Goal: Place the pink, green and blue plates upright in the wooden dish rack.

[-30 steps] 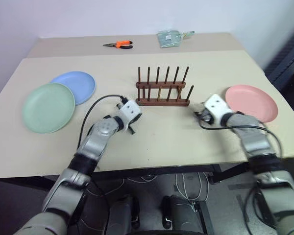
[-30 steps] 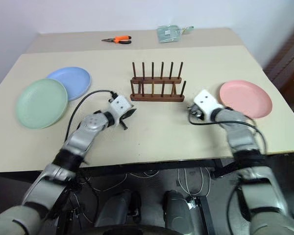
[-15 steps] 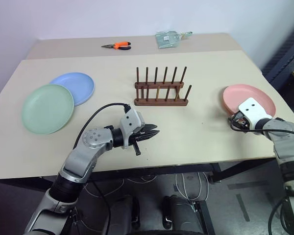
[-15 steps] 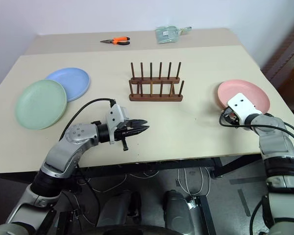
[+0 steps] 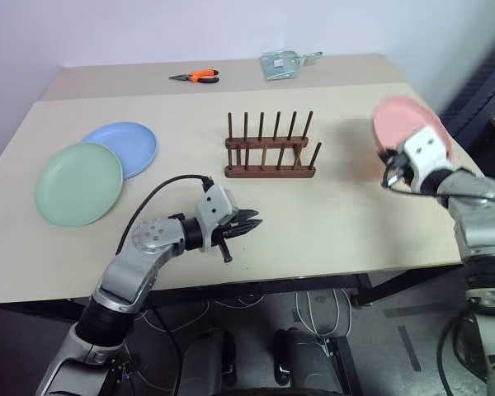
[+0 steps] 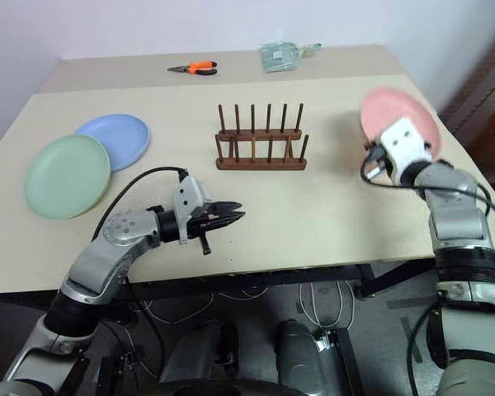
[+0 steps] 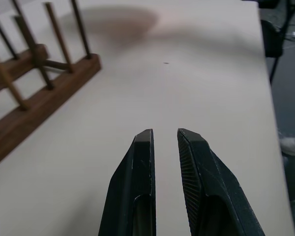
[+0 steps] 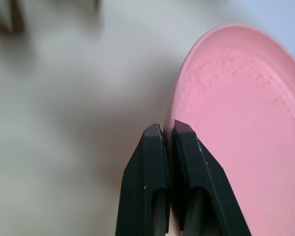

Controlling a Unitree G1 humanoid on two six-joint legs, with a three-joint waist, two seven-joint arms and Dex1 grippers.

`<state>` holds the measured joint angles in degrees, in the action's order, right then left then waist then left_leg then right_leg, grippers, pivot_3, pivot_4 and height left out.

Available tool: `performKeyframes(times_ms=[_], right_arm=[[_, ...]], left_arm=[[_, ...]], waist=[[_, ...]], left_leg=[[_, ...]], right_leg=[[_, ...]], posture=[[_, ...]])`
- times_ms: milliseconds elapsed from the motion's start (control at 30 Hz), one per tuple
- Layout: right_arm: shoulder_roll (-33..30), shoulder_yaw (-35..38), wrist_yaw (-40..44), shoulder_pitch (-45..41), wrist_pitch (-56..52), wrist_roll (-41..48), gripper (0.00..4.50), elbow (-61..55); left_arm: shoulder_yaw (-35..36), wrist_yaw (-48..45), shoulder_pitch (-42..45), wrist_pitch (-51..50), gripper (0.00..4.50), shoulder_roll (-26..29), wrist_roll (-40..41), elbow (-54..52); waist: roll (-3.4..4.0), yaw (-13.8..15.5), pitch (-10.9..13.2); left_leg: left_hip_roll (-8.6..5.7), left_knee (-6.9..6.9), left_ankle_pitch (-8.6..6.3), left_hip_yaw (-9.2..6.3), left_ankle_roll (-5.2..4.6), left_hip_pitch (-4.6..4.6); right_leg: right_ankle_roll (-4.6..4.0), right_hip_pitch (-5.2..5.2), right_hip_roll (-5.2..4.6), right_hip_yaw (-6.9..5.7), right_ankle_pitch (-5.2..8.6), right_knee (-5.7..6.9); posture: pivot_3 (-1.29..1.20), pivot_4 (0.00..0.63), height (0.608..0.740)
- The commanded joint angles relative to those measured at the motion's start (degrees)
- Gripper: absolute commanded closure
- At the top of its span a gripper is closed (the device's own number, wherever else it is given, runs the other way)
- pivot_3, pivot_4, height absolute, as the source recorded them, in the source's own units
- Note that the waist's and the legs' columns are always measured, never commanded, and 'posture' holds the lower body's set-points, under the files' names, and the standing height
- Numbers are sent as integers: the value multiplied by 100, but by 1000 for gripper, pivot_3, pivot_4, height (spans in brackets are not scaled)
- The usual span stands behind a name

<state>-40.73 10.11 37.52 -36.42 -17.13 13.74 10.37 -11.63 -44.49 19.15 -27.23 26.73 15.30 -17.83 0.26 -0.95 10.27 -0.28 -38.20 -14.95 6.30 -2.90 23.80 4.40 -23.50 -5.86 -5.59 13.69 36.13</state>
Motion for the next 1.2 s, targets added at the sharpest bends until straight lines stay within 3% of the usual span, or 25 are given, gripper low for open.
performKeyframes(times_ms=[33,100,167,300,500,833,933,967,1067,1200], right_arm=[[315,1095,-292,-942,-1866,2389,4445,-1283],[570,1541,-645,-1374,-2978,3819,4445,-1450],[832,1809,-1157,-1707,-3562,4659,4445,-1368],[1293,1982,-2198,-2096,-4056,5408,4445,-898],[1399,1840,-2414,-2079,-4129,5366,4445,-336],[1269,1786,-2121,-2454,-3954,4799,4445,1326],[1235,1543,-1866,-2543,-3709,4369,3624,1509],[1224,1462,-1771,-2558,-3616,4227,3159,1525],[1128,815,-1325,-2419,-2670,3266,1696,1140],[901,333,-1070,-2277,-1160,2031,1687,794]], left_arm=[[209,1,-75,85,3741,88,54,-43],[229,-31,-101,107,3741,110,65,-19],[247,-49,-97,121,3741,111,72,3],[253,-56,-63,142,3741,85,72,54],[263,18,-66,109,3741,-4,94,21],[280,73,-99,58,3741,37,102,-51],[310,77,-146,-67,3741,46,192,-93],[322,81,-152,-107,3741,44,220,-98],[452,211,-160,-197,2885,-23,321,-126],[1151,972,-4,-291,1138,-445,543,24]], waist=[[1,21,1],[-3,67,1],[-8,102,-2],[-9,100,-3],[-4,91,-2],[-4,21,-2],[-4,20,-2],[-4,23,-2],[-4,22,-2],[-5,43,-1]], left_leg=[[0,0,-1,-1,0,1],[-2,-1,-3,-14,-3,8],[-4,-1,-7,-26,-5,17],[-17,2,-17,-25,-4,25],[-24,2,-7,-14,-16,87],[-18,-2,-5,-5,-20,87],[-17,-2,-5,-3,-20,87],[-18,-2,-5,-3,-20,87],[-18,-2,-5,-3,-20,87],[-17,-2,-5,-2,-19,88]], right_leg=[[0,-1,-1,0,0,-1],[-1,-1,-6,-9,0,-5],[-2,-1,-13,-18,-1,-11],[-4,-11,-32,-19,-2,-11],[-3,-75,-33,-19,-3,1],[1,-74,-10,-16,-3,6],[1,-75,-10,-14,-3,6],[1,-75,-9,-13,-3,5],[2,-75,-9,-12,-3,5],[3,-79,-7,-9,-3,5]], posture=[[0,150,740],[0,150,740],[0,150,740],[0,150,740],[0,150,740],[0,150,740],[0,150,740],[0,150,740],[0,150,740],[0,150,740]])
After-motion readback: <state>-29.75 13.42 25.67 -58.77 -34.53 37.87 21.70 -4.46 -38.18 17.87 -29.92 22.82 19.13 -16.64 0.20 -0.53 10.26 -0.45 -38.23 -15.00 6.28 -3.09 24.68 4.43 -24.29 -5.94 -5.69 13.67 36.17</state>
